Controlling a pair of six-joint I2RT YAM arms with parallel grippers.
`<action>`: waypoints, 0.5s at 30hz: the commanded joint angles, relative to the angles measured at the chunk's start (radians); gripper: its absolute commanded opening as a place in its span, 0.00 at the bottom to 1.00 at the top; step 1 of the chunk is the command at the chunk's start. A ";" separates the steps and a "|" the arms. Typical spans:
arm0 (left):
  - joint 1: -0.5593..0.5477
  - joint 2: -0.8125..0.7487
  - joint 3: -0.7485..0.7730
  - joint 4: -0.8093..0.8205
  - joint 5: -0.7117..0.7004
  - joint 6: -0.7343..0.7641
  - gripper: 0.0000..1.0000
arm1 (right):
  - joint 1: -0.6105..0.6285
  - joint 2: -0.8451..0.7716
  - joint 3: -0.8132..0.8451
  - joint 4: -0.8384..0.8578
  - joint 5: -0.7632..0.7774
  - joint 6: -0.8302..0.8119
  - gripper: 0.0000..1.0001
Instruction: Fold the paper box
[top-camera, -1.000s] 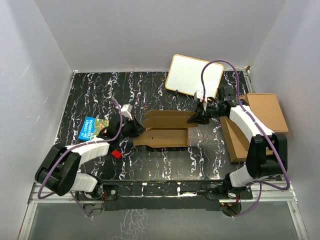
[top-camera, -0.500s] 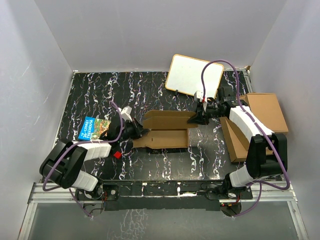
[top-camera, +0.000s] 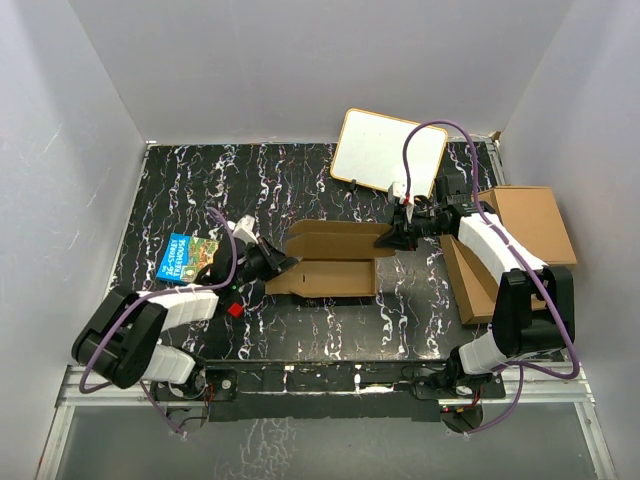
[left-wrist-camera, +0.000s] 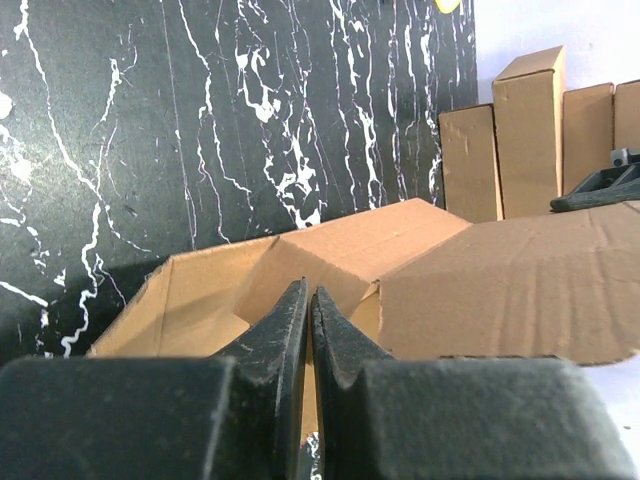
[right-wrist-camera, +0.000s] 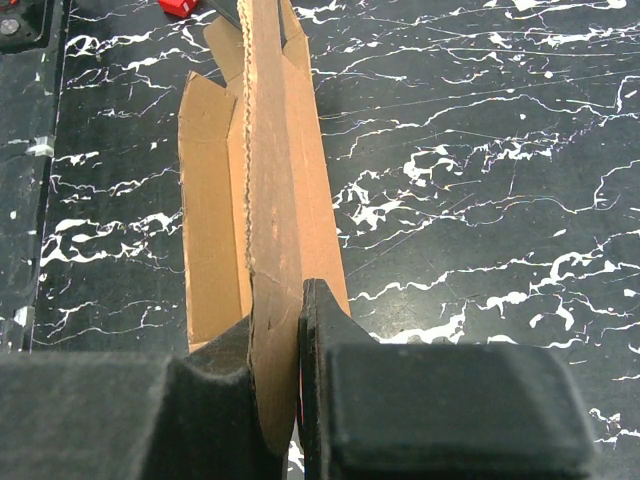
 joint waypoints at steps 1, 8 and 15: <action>-0.002 -0.095 -0.015 -0.086 -0.035 -0.051 0.06 | -0.003 -0.036 -0.001 0.065 -0.062 -0.003 0.08; -0.002 -0.160 -0.004 -0.235 -0.074 -0.075 0.06 | -0.002 -0.041 -0.007 0.070 -0.069 -0.003 0.08; -0.003 -0.156 0.014 -0.264 -0.080 -0.054 0.09 | -0.002 -0.042 -0.010 0.073 -0.076 0.000 0.08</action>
